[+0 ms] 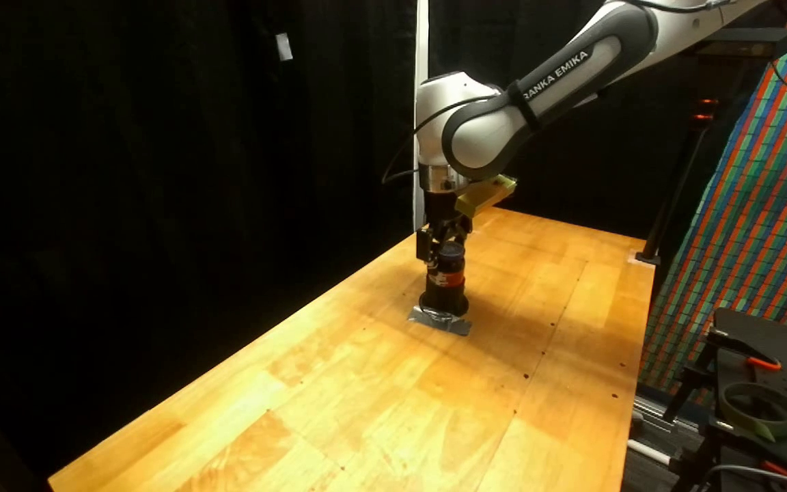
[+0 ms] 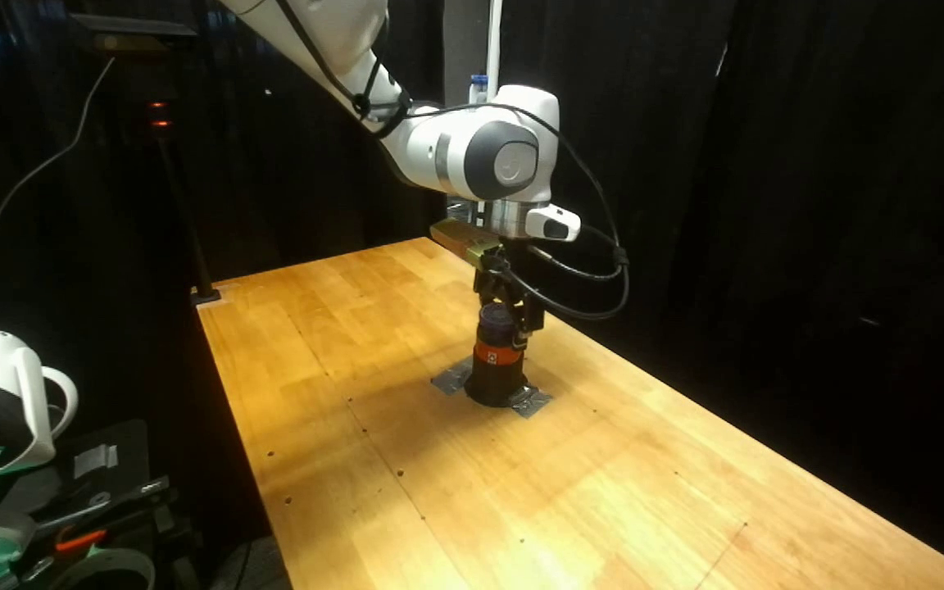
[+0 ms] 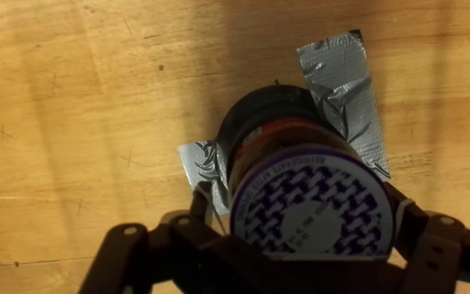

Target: Put a rubber band around the base of the cup

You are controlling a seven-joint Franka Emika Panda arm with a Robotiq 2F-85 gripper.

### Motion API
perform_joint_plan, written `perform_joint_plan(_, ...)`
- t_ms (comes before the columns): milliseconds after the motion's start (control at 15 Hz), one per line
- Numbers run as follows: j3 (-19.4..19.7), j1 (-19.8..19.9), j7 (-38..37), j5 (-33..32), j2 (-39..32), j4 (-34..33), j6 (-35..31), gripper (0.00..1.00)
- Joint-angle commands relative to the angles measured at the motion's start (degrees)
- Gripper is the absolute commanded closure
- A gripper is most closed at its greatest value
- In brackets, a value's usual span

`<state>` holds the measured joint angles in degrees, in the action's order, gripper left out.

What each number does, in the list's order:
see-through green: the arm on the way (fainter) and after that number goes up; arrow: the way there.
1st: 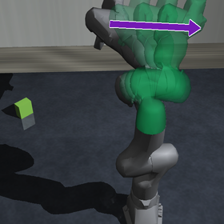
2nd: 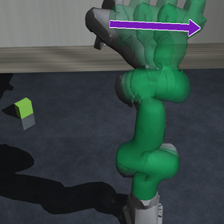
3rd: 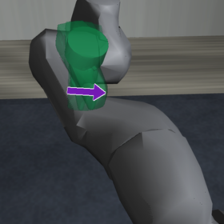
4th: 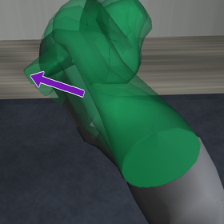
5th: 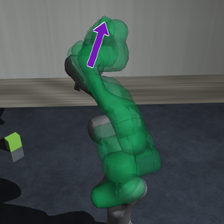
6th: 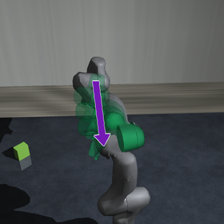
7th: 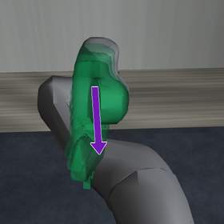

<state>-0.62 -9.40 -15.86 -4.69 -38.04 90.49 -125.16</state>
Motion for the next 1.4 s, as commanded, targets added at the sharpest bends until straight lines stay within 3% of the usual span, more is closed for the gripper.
perform_joint_plan(0, 0.3, 0.7, -1.0, 1.6, 6.0, 9.2, -2.9, 0.00)
perform_joint_plan(800, -0.2, 0.8, -2.0, 4.4, 14.8, 28.4, -17.6, 0.00)
perform_joint_plan(867, 0.2, 0.5, -3.2, 4.2, 15.3, 29.7, -19.0, 0.25)
perform_joint_plan(933, 0.7, -0.1, -4.4, 3.5, 16.0, 31.3, -21.2, 0.26)
perform_joint_plan(1333, 6.6, -6.5, -16.6, -3.3, 20.8, 40.7, -36.1, 0.73)
